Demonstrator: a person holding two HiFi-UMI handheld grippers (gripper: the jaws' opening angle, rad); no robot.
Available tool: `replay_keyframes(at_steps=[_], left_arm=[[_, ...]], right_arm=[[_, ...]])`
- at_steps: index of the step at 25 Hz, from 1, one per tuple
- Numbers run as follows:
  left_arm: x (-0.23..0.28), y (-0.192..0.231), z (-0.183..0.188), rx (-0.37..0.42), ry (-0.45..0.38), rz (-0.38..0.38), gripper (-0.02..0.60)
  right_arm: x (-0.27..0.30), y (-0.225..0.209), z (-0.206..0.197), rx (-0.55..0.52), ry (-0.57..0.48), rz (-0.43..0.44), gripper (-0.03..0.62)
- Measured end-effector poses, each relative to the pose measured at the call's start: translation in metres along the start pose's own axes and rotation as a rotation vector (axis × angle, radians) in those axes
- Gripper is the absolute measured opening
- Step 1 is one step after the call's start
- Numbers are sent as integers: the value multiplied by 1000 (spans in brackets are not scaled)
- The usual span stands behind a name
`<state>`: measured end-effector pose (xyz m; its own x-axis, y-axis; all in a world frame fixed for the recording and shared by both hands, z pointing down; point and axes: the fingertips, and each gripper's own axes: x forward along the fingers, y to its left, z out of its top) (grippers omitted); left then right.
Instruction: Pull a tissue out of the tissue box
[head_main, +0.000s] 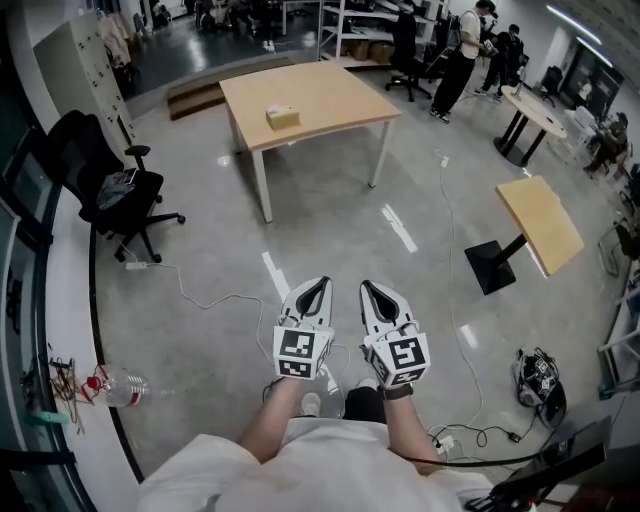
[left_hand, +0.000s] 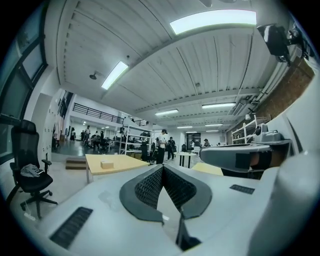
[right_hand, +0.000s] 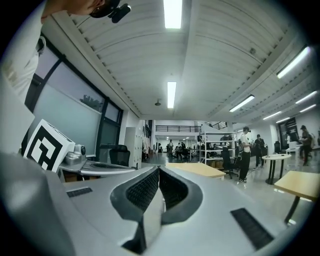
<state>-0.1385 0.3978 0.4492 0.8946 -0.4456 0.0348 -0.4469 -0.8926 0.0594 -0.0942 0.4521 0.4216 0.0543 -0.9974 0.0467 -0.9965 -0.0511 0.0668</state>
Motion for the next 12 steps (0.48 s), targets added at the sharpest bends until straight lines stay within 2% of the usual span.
replay_keyframes(at_steps=[7,12], left_arm=[[81,-10,2,26,6,-29,0],[147,-10,25,74,-51,13,0]], right_arm=[[45,-82,-4,34,-30,-4,5],[79,-148,15,2,-89,40,3]])
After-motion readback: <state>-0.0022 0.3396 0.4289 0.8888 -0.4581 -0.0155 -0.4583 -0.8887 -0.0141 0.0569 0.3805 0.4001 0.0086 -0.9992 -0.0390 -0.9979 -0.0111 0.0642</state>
